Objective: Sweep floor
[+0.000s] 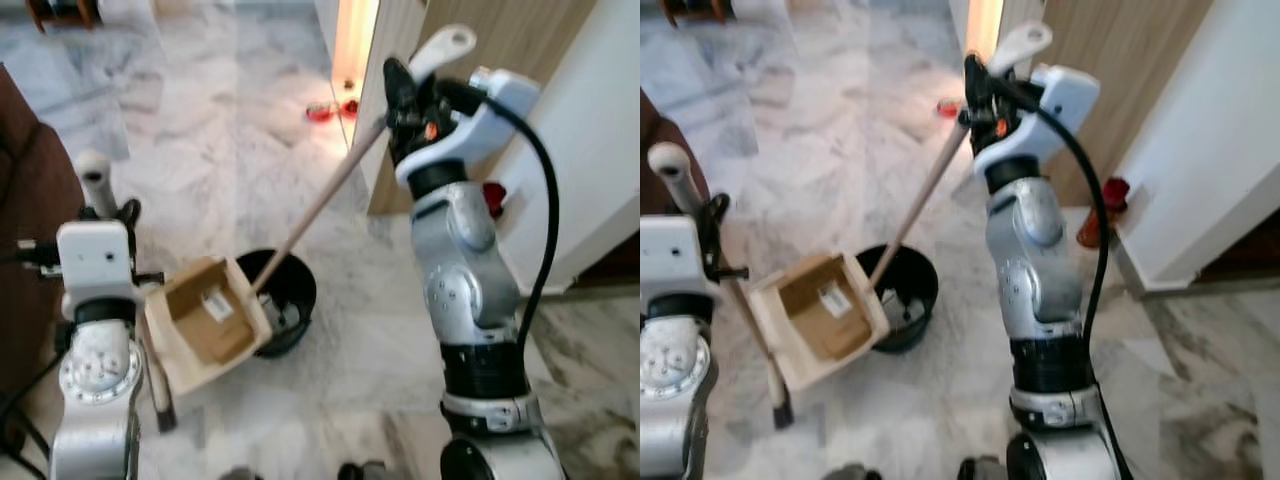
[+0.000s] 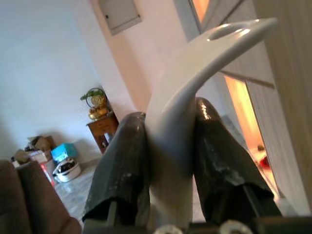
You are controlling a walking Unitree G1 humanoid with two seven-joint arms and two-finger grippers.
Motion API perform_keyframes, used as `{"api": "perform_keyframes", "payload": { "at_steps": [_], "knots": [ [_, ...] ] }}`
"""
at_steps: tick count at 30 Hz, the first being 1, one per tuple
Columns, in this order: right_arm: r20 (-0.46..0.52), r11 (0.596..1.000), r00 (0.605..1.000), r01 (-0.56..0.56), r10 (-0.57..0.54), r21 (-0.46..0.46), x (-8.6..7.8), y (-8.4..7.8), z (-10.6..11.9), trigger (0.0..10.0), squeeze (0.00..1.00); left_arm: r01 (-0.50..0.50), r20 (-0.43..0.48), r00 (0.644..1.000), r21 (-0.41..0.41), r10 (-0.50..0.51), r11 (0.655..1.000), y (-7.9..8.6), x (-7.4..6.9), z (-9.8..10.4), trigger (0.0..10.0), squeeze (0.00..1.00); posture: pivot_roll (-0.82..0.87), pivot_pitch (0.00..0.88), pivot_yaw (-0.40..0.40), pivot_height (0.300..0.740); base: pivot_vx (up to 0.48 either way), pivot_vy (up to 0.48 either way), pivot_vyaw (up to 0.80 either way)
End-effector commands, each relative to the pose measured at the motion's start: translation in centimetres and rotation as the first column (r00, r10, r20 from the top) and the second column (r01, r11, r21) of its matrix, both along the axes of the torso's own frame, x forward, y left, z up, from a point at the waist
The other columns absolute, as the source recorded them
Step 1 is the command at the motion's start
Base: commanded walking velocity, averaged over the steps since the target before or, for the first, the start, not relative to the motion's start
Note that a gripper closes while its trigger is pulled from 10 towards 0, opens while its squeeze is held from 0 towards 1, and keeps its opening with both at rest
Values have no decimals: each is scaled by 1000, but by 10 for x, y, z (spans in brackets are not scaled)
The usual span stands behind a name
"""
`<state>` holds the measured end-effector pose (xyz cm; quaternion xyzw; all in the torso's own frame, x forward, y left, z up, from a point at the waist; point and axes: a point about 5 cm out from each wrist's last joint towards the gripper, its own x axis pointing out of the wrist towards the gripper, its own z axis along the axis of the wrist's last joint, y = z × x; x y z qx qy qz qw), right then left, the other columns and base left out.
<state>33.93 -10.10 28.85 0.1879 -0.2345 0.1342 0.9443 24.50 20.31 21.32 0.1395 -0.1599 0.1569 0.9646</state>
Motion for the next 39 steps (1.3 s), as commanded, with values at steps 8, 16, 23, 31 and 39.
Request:
{"api": "perform_keyframes", "payload": {
  "at_steps": [8,16,23,31,39],
  "knots": [
    [79,999,997,-23,21,27,-7,6,17,10000,0,-34,53,998,29,32,999,5,-6,11,10000,0,36,170,-61,740,351,0,0],
    [107,999,994,-15,11,40,-9,4,24,10000,0,-30,61,998,26,28,999,4,-7,12,10000,0,35,169,-61,740,352,0,0],
    [181,998,983,-1,-10,61,-13,0,41,10000,0,-28,60,998,26,27,999,3,-6,12,10000,0,32,166,-61,740,352,0,0],
    [183,999,983,3,-12,54,-13,0,41,10000,0,-23,58,998,25,22,999,3,-6,11,10000,0,33,160,-60,740,352,0,0],
    [184,999,983,-1,-9,51,-12,1,42,10000,0,-25,57,998,26,23,999,3,-6,12,10000,0,33,165,-60,740,351,0,0]
  ]
}}
